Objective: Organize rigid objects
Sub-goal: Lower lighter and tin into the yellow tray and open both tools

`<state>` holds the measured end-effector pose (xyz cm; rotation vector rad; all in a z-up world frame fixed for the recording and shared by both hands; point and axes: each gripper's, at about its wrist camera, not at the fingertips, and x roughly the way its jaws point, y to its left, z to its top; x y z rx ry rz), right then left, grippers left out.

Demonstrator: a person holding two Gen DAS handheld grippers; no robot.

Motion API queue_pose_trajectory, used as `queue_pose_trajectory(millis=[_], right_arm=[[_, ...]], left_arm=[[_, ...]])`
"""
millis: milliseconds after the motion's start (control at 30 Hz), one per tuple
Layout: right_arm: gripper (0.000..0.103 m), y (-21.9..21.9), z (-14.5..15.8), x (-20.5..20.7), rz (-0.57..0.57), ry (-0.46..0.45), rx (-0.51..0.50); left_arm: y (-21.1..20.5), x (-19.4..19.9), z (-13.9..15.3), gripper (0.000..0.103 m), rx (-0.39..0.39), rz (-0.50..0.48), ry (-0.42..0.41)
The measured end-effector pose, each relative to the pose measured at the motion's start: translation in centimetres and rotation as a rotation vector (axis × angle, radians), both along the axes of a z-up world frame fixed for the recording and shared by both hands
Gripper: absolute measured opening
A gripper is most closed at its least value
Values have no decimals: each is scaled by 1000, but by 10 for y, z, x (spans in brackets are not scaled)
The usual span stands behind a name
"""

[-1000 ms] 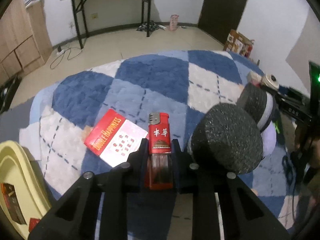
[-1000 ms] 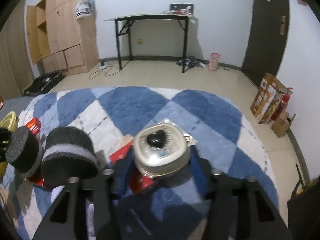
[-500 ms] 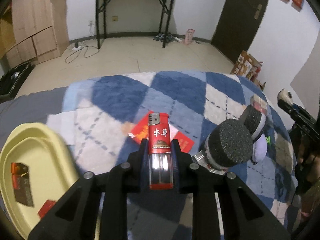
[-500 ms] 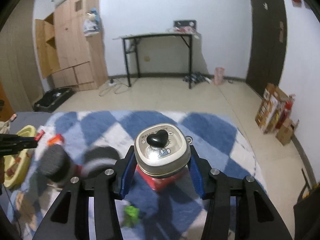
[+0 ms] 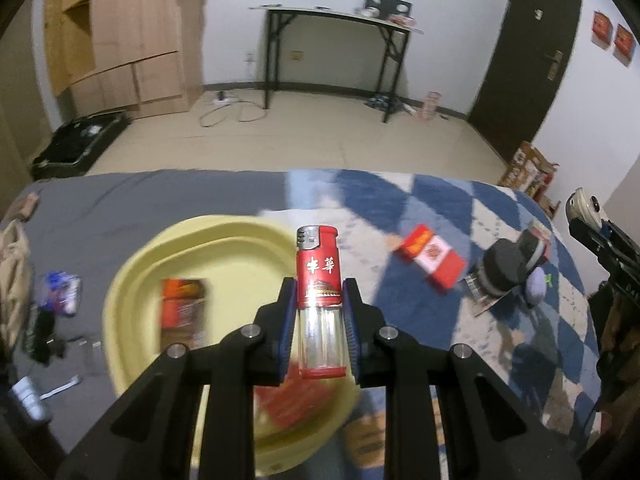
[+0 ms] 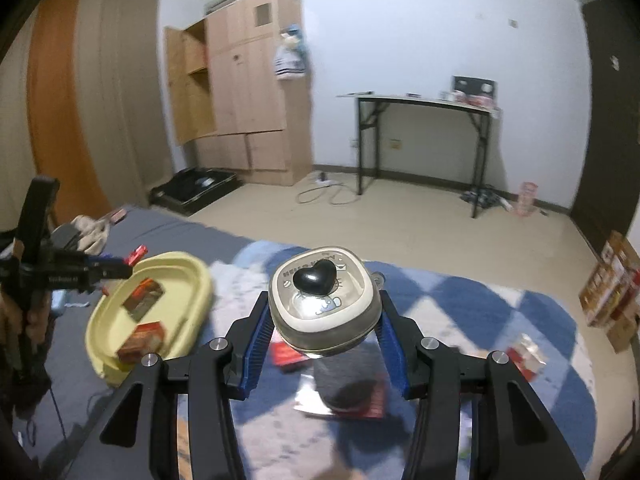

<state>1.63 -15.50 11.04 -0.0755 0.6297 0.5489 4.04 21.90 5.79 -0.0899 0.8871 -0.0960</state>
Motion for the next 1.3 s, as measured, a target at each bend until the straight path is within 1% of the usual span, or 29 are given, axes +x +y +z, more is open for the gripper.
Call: queue_pose_trajectory(millis=[67, 100, 167, 233, 300, 367, 400, 433, 533, 567, 700, 767, 833, 900, 933, 1000, 1033, 1067, 1100, 1133, 1167, 1200, 1233, 1267, 1300], right_arm=[[49, 27, 2, -8, 44, 6, 6], [49, 33, 2, -8, 55, 10, 9], [49, 67, -2, -13, 111, 29, 12], [49, 96, -10, -14, 158, 51, 6], [49, 121, -19, -9, 193, 76, 5], [49, 155, -37, -5, 235, 119, -11], [49, 165, -42, 0, 243, 134, -18], [49, 184, -54, 6, 264, 164, -42], [49, 220, -71, 24, 306, 186, -104], [49, 234, -78, 30, 324, 201, -124], [49, 281, -100, 59, 362, 238, -205], [49, 296, -114, 77, 351, 277, -228], [49, 305, -125, 87, 348, 304, -252], [49, 312, -132, 94, 350, 297, -293], [49, 315, -136, 101, 354, 312, -314], [49, 323, -140, 102, 363, 291, -348], [49, 325, -140, 103, 367, 283, -361], [50, 327, -139, 105, 379, 283, -365], [51, 329, -137, 106, 390, 295, -367], [55, 327, -132, 106, 394, 289, -360], [66, 322, -123, 106, 389, 271, -339], [82, 310, -106, 106, 373, 236, -281], [89, 299, -96, 105, 360, 217, -246], [98, 280, -77, 105, 322, 180, -189], [101, 267, -65, 104, 298, 158, -161]], left_arm=[[21, -9, 1, 24, -6, 20, -2], [35, -15, -1, 24, -7, 33, -1], [53, -21, -7, 24, -4, 48, 14], [71, -26, -21, 24, 2, 63, 40], [84, -28, -41, 24, 0, 70, 82], [87, -29, -59, 24, 3, 69, 114], [88, -28, -69, 24, -1, 59, 130], [87, -28, -78, 24, -6, 50, 145], [86, -25, -106, 24, -43, 29, 188], [89, -26, -111, 24, -48, 19, 195], [88, -22, -138, 24, -31, -34, 248], [88, -20, -143, 24, -27, -45, 257], [87, -19, -144, 24, -35, -51, 243], [87, -19, -145, 24, -51, -43, 234], [88, -18, -145, 25, -54, -41, 228], [87, -20, -146, 25, -40, -33, 214], [87, -21, -145, 30, -27, -22, 204], [85, -23, -145, 38, -20, -16, 199], [84, -25, -144, 60, -19, -10, 201], [85, -29, -141, 75, -22, -5, 193], [88, -32, -136, 79, -40, -9, 164], [88, -38, -128, 87, -39, -6, 129], [88, -43, -120, 95, -31, 0, 97], [87, -48, -112, 98, -23, 8, 69], [86, -52, -105, 102, -19, 16, 48]])
